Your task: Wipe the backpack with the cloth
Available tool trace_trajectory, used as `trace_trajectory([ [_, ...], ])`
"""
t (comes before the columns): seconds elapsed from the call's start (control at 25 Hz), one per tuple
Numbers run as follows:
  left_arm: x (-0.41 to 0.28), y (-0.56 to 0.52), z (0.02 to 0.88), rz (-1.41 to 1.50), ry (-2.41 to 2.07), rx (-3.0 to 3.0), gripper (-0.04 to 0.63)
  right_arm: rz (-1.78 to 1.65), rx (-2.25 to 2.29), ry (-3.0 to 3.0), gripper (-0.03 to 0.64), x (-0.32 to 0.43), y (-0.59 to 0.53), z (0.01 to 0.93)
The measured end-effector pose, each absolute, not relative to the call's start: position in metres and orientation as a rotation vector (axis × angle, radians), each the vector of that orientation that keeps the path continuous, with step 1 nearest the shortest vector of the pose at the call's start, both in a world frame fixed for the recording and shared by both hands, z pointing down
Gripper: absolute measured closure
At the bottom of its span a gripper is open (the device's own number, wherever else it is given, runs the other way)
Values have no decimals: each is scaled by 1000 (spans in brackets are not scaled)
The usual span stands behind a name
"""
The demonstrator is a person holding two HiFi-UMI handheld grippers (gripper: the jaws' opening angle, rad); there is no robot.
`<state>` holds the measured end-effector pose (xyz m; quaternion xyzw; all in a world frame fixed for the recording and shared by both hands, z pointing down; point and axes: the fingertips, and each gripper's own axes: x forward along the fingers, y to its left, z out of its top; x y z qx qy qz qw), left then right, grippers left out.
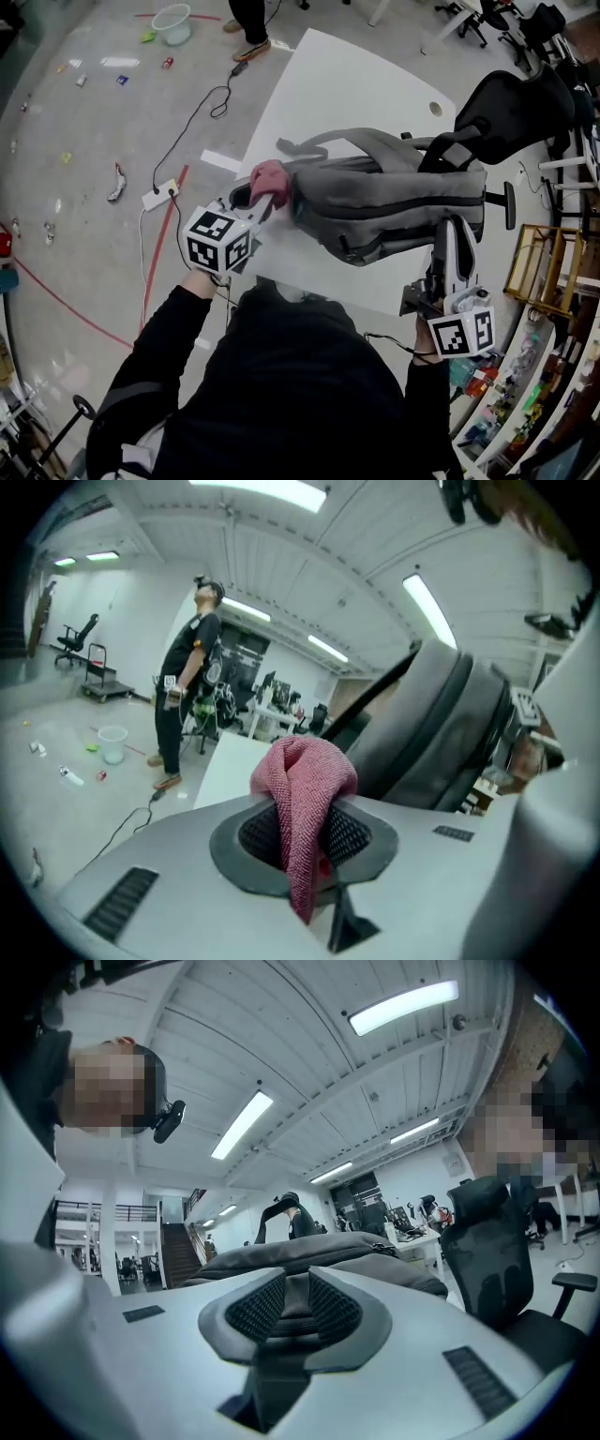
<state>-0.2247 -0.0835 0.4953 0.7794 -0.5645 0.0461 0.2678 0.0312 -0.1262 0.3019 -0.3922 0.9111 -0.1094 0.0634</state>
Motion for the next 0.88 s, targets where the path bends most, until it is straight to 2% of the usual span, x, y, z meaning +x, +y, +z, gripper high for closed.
trace_trajectory([
  [0.24, -194, -47, 281, -275, -1652, 2296, 526, -379, -1052, 2755, 531, 56, -123, 298],
  [0.44, -107, -4, 146, -549, -1536, 2537, 526, -416, -875, 2760, 532, 74, -119, 303],
  [0.56, -46, -8, 143, -486, -1390, 2605, 526, -495, -630, 2747, 518, 79, -109, 290],
  [0.72, 12, -35, 199, -247, -1266, 2547, 526, -631, -388, 2584, 387, 109, -106, 248],
  [0.88, 52, -38, 228, -292, -1061, 2508, 526, -499, -49, 2701, 336, 119, -57, 219],
])
